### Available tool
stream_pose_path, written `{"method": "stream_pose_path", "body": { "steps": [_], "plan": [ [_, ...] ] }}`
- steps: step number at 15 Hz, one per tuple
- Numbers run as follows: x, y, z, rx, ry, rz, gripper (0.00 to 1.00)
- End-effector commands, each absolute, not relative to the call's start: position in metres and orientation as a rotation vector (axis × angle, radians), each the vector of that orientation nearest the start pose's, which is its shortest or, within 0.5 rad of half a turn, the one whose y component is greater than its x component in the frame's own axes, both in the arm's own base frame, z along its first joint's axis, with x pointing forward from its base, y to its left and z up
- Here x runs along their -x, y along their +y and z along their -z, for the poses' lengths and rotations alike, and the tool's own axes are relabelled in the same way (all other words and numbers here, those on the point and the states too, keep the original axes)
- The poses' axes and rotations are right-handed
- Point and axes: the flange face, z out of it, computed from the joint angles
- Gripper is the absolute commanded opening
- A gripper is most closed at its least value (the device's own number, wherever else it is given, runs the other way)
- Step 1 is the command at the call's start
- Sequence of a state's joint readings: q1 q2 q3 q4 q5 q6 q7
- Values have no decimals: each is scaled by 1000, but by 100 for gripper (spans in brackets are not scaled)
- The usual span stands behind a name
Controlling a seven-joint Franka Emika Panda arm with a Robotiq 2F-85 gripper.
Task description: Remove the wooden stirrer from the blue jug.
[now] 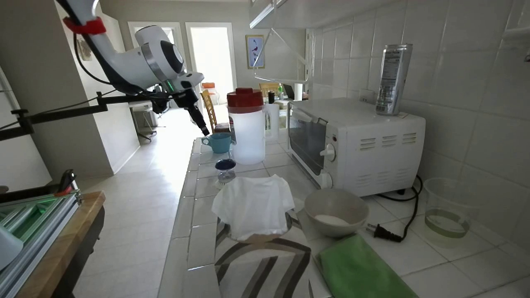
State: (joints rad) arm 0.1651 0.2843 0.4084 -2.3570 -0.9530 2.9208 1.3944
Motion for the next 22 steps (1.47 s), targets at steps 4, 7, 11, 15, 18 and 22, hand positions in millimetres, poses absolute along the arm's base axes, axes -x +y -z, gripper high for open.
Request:
{"method": "stream_pose_path", "body": {
  "steps": [4, 7, 11, 15, 18, 22],
  "plan": [
    [-413, 334, -224, 3015, 49, 558, 100],
    [-418, 334, -226, 3027, 101, 576, 73],
    [-421, 334, -227, 3028, 147, 590, 55],
    [-420, 336, -226, 3035, 164, 593, 26],
    [-421, 336, -226, 3037, 177, 596, 1],
    [-422, 337, -227, 3033, 187, 603, 0]
  ]
}}
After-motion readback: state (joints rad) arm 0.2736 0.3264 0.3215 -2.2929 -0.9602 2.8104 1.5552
